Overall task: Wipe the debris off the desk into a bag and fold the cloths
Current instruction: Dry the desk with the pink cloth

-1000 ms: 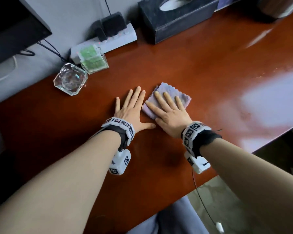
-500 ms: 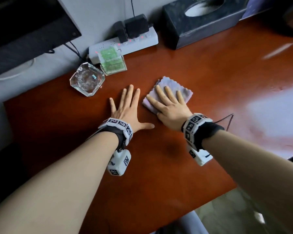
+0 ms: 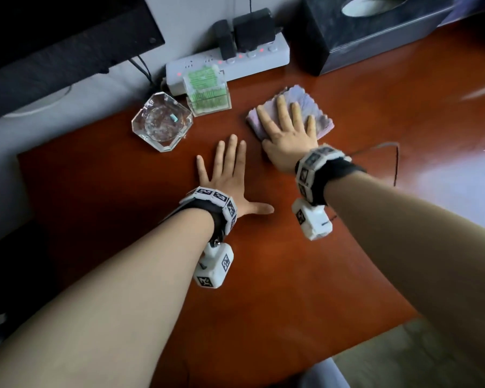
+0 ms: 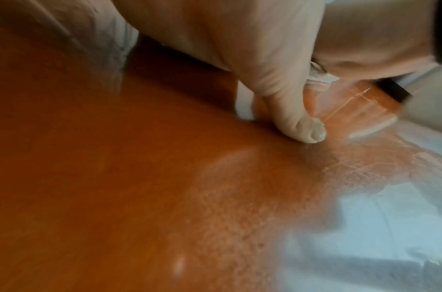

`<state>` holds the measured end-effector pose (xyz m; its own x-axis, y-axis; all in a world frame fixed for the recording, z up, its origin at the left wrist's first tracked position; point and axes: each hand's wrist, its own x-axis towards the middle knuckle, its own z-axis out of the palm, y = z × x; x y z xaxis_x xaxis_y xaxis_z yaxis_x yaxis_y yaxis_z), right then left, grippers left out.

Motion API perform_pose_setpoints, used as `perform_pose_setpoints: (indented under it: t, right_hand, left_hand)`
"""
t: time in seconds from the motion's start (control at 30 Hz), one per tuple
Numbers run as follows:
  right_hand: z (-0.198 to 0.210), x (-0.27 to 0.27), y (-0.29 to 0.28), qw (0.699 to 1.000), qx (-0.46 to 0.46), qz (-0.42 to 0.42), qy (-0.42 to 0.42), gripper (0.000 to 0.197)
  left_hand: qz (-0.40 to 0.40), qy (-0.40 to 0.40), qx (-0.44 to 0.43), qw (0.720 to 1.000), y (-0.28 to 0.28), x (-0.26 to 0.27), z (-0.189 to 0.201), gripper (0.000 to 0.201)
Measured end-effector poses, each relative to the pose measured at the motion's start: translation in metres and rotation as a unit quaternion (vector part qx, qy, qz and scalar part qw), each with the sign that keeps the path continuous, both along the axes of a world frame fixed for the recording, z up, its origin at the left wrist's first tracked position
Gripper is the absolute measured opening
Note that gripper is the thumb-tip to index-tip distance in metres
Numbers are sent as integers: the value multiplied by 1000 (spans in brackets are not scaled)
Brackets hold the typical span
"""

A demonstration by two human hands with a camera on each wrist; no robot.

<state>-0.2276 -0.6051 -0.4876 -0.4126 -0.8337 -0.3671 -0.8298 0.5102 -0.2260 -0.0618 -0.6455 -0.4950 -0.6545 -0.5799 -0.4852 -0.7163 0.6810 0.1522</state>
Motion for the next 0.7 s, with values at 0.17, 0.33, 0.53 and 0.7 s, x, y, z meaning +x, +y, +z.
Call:
perform_pose_setpoints:
  t: [0.17, 0.33, 0.53, 0.7]
  right_hand:
    - [3, 34, 88, 992, 22, 124, 17, 71]
    - [2, -36, 129, 997, 48, 53, 33, 70]
    - [5, -68, 123, 987, 63, -145, 9, 72]
    - [6, 32, 146, 999, 26, 11, 28, 77]
  left_hand:
    - [1, 25, 11, 1000, 0, 3, 1, 148]
    - [-12, 2, 20, 1000, -1, 1, 4, 146]
    - [-16, -41, 22, 999, 0, -3, 9, 146]
    - [-6, -47, -2, 999, 9, -10, 13, 145]
